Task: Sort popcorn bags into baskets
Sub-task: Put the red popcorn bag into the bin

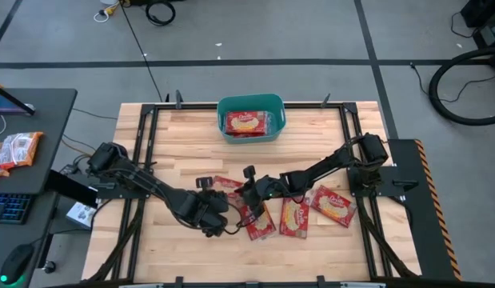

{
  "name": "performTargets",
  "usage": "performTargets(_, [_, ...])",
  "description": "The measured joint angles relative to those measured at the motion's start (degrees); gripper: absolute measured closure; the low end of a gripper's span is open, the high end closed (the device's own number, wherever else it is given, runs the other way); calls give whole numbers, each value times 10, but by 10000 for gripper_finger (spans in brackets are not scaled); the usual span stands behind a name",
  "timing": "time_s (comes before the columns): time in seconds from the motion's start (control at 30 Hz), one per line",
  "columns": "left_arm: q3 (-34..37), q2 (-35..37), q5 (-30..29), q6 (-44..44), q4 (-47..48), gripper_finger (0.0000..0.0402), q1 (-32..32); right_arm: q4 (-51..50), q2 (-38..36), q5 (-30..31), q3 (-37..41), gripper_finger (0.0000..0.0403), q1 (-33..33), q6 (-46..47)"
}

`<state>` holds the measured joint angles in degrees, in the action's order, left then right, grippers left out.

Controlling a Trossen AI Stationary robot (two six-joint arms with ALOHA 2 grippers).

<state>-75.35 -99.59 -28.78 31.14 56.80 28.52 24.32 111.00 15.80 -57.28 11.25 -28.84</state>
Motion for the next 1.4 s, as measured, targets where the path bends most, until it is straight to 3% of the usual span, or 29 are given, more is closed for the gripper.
performTargets(0.13, [0, 0, -49, 13, 50, 255, 18, -31, -20, 38, 0, 382, 1, -42])
performTargets(0.37, [-1, 13, -112, 10, 62, 258, 26, -119, -101, 106, 0, 371, -1, -160])
performTargets(0.73, [0, 23, -123, 7, 54, 260, 43, -118, -174, 123, 0, 373, -49, -422])
performTargets(0.93, [0, 23, -124, -1, 56, 260, 46, -94, -176, 118, 0, 374, -131, -544])
performTargets(1.13, [0, 23, -126, -20, 56, 260, 46, -88, -176, 113, 0, 378, -209, -552])
performTargets(1.4, [0, 23, -141, -36, 61, 260, 39, -169, -176, 51, 0, 372, -266, -497])
